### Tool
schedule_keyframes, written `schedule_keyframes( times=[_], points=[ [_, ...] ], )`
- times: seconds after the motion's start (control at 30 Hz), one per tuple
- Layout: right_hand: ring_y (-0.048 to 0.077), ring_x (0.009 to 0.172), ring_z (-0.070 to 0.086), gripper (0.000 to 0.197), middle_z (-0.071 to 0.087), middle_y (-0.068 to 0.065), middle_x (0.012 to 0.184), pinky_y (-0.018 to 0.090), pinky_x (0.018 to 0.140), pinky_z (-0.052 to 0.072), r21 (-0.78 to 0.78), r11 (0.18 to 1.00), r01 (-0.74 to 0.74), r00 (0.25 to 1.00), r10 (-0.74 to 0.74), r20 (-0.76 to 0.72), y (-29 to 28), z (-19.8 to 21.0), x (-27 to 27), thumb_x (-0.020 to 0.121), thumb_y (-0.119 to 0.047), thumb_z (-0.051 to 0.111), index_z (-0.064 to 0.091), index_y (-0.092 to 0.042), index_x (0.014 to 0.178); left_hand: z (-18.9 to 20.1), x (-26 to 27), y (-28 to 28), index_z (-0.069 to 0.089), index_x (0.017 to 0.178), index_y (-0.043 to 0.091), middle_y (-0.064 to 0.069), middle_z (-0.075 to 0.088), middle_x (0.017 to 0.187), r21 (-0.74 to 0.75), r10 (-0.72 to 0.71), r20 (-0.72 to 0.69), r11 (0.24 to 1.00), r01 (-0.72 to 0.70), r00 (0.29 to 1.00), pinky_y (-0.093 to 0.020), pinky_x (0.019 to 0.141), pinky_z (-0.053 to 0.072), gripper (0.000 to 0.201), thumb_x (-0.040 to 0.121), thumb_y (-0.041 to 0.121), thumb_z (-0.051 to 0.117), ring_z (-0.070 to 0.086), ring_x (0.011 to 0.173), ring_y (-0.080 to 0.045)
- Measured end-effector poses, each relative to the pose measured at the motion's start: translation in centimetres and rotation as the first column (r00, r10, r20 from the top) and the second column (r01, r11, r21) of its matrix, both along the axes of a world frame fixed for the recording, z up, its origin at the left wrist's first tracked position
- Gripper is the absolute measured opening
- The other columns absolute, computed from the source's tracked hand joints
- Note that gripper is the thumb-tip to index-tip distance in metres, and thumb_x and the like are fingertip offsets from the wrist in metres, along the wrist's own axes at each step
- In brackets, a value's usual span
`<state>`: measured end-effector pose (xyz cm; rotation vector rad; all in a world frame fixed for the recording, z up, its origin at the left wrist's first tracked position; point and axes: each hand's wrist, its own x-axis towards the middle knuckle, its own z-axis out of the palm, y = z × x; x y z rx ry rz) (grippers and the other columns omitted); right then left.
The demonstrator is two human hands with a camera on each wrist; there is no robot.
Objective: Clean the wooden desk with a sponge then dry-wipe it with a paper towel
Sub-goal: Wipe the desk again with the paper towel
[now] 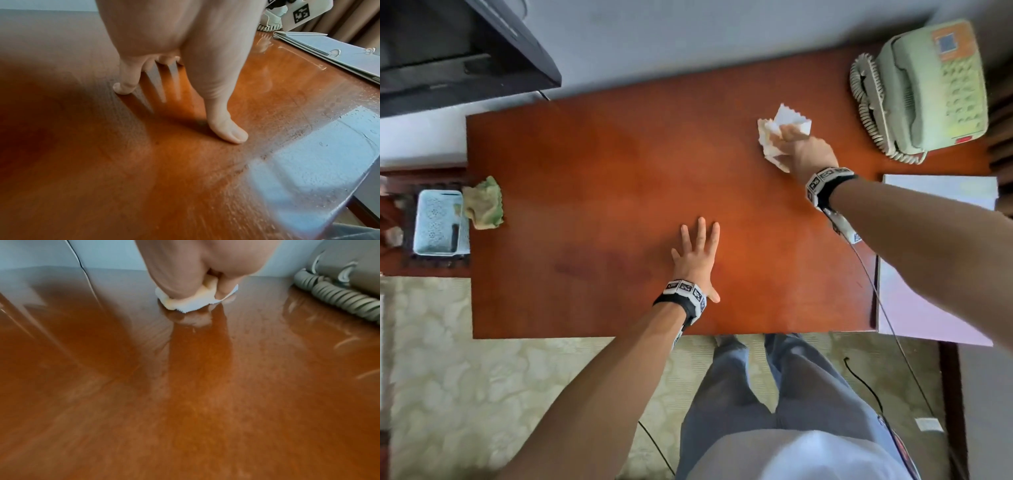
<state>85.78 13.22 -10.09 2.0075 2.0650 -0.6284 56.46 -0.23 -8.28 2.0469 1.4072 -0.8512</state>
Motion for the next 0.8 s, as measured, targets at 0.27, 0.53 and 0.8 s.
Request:
schedule_keyframes(
  times=[0.27,0.53,0.8],
  points=[
    [0.022,0.149,0.023,0.057,0.011,-0.003,0.165,0.045,0.108,0.043,0.019,0.974,-0.225,0.973,0.225,-0.050,-9.9,-0.9,-0.4,0.102,-0.023,0.042,0.024,-0.028,0.156,0.2,0.1,0.2,-0.029,0.153,0.030,-0.001,-0.039,0.159,-0.029,0.022,0.002,0.999,-0.022,1.000,-0.070,0.113,0.026,0.167,0.046,0.051,0.098,-0.020,0.150,-0.043],
    [0.024,0.150,0.016,0.067,0.012,0.005,0.164,0.039,0.093,0.056,0.106,0.875,-0.472,0.870,0.482,-0.104,-28.7,-4.3,-1.6,0.096,-0.021,0.051,0.020,-0.024,0.156,1.1,0.2,0.0,-0.027,0.154,0.032,0.001,-0.038,0.160,-0.022,0.039,0.009,0.999,-0.039,0.999,-0.071,0.114,0.020,0.167,0.046,0.050,0.099,-0.023,0.150,-0.040],
    [0.007,0.146,0.013,0.080,0.016,-0.013,0.160,0.040,0.099,0.052,0.066,0.849,-0.524,0.822,0.525,-0.220,-30.0,-5.2,-0.4,0.086,-0.005,0.069,0.032,-0.033,0.151,1.0,4.8,-1.0,-0.024,0.155,0.034,0.002,-0.035,0.161,0.016,-0.063,0.101,0.998,0.062,0.993,-0.074,0.113,0.016,0.167,0.043,0.049,0.100,-0.022,0.151,-0.034]
  ],
)
